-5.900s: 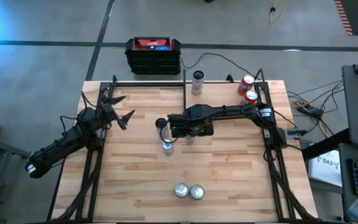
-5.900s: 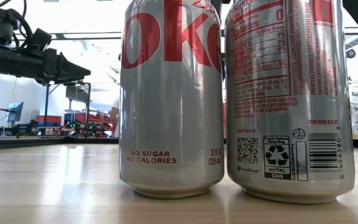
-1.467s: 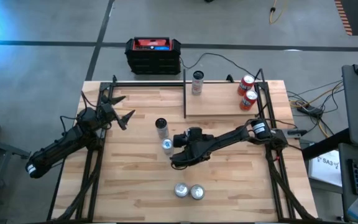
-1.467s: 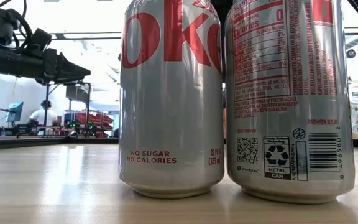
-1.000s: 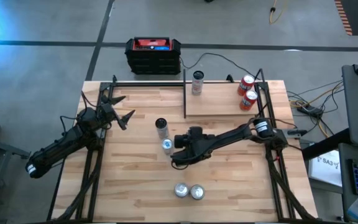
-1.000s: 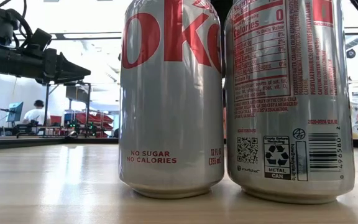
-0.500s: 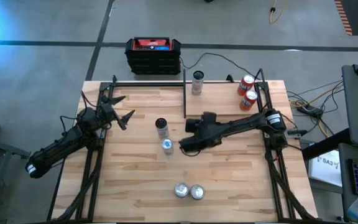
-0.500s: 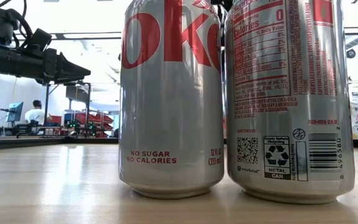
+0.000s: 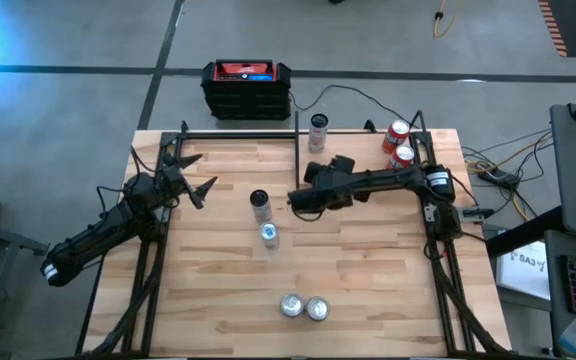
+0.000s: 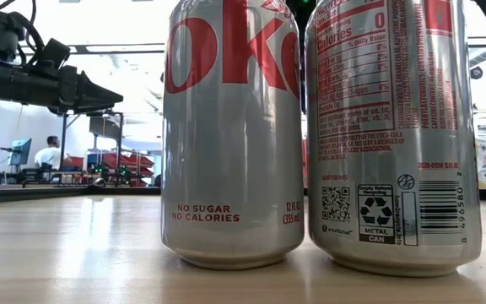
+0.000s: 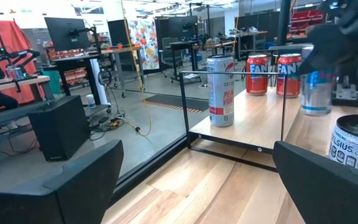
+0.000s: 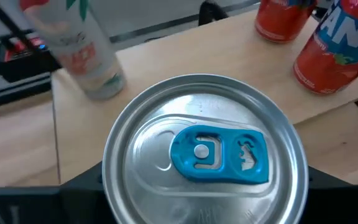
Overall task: Place canned beverage on shelf
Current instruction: Put the right blue soda can on the shelf
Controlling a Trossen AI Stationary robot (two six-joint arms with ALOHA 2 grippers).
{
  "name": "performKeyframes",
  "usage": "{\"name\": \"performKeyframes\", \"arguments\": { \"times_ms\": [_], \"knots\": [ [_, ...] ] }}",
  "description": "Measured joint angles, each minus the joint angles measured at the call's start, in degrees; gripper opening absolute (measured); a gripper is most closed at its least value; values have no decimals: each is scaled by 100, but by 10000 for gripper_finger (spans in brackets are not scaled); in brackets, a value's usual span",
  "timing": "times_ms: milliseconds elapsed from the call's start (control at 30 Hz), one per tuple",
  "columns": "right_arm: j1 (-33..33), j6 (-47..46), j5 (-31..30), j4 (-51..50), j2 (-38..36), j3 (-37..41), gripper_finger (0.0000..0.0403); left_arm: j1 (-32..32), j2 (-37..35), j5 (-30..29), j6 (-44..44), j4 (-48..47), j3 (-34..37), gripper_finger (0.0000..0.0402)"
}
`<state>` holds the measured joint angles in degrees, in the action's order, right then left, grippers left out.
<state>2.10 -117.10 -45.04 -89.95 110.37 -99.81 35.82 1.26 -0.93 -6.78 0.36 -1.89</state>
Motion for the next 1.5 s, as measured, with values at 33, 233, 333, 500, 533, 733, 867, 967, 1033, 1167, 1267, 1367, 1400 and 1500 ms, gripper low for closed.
{"name": "performKeyframes", "arguments": {
  "times_ms": [33, 233, 333, 500, 533, 733, 867, 967, 1033, 1167, 1267, 1367, 1400, 1500],
  "knots": [
    [74, 32, 0, 0, 0, 0, 215, 2, -2, 0, 2, -2, 0, 398],
    [529, 465, -98, -4, 0, 25, 215, 2, 0, 2, 0, 0, -1, 398],
    [765, 666, -164, -5, -11, 26, 215, 2, -2, 2, 0, 0, 0, 398],
    [1130, 718, -176, -7, -23, 33, 215, 1, -2, 2, 0, -2, -1, 398],
    [1197, 757, -211, -1, -28, 33, 215, 2, 0, 2, 1, -2, 0, 398],
    [1580, 915, -330, 46, -33, 101, 215, 2, -1, 2, 0, -2, -1, 398],
    [1794, 913, -317, 240, -81, 274, 215, 2, -1, 2, 1, -2, -1, 398],
    [1924, 919, -306, 506, -197, 467, 215, 2, 0, 2, 2, -2, -2, 398],
    [2013, 922, -335, 591, -242, 550, 215, 2, 0, 2, 0, -2, 0, 398],
    [2179, 1009, -444, 694, -283, 688, 215, 1, 0, 1, 0, -2, -1, 398],
    [2289, 1172, -450, 895, -331, 772, 215, 1, -2, 2, 2, 0, 0, 398],
    [2380, 1293, -447, 1042, -341, 796, 215, 0, -2, 2, 2, 0, -2, 398],
    [2413, 1331, -448, 1081, -342, 796, 215, 2, -1, 1, 1, -2, -1, 398],
    [2555, 1566, -450, 1206, -348, 796, 215, 2, -2, 0, 1, -2, -2, 398]
  ]
}}
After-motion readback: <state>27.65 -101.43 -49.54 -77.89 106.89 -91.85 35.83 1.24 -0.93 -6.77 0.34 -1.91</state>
